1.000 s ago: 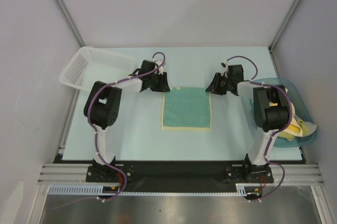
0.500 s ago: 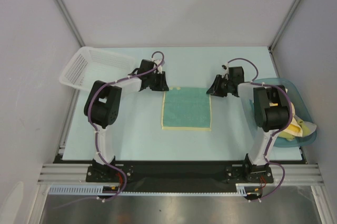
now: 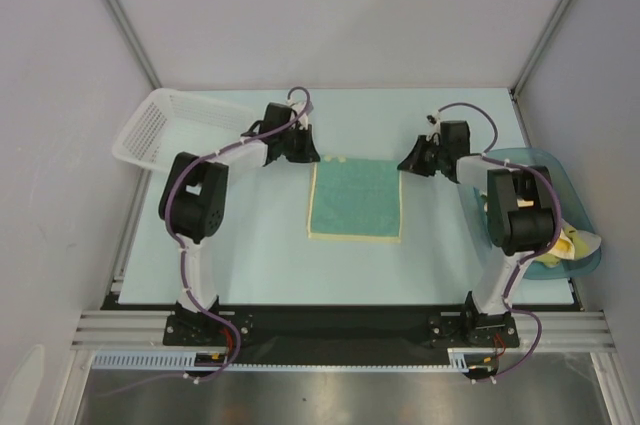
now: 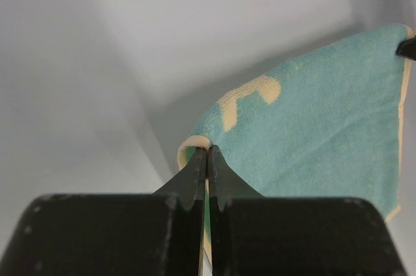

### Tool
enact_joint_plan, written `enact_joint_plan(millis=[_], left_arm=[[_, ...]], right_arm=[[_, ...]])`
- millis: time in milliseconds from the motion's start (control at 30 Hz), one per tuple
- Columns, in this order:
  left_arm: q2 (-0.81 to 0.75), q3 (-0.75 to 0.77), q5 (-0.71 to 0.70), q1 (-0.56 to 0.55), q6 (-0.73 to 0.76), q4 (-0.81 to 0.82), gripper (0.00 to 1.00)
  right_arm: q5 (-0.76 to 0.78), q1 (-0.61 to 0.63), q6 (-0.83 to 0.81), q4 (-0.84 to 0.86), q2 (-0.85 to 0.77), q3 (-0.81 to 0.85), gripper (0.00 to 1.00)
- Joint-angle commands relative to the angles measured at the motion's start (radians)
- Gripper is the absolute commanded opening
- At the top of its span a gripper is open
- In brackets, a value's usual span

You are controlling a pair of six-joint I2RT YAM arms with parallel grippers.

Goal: Fold and stack the towels
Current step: Fold the towel

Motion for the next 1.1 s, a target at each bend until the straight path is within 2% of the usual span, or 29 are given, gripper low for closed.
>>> enact_joint_plan(millis=[0, 133, 333, 600, 767, 900, 1067], left_arm=[[-0.019, 0.073, 0.049, 0.027, 0.023, 0.002, 0.00], [0.007, 0.124, 0.124, 0.041, 0.032, -0.028, 0.00], [-0.064, 0.087, 0.149, 0.041, 0.050, -0.020, 0.00], [-0.249, 0.043, 0.159, 0.041, 0.087, -0.078, 0.01], [-0.358, 0.032, 0.227, 0.040, 0.089, -0.112, 0.00], [-0.464, 0.018, 0.291, 0.038, 0.076, -0.170, 0.00], [-0.591, -0.057, 0.284, -0.021, 0.081, -0.256, 0.00]], right_arm=[[-0.018, -0.007, -0.026, 0.090, -0.078, 0.007, 0.00], [-0.035, -0.005, -0.029, 0.110, -0.084, 0.000, 0.00], [-0.015, -0.005, -0.031, 0.102, -0.151, -0.023, 0.00], [0.063, -0.002, -0.042, 0.085, -0.415, -0.086, 0.00], [0.069, 0.011, -0.042, 0.041, -0.565, -0.114, 0.00], [0.083, 0.039, -0.060, -0.017, -0.679, -0.135, 0.00], [0.132, 0.102, -0.078, -0.129, -0.863, -0.193, 0.00]])
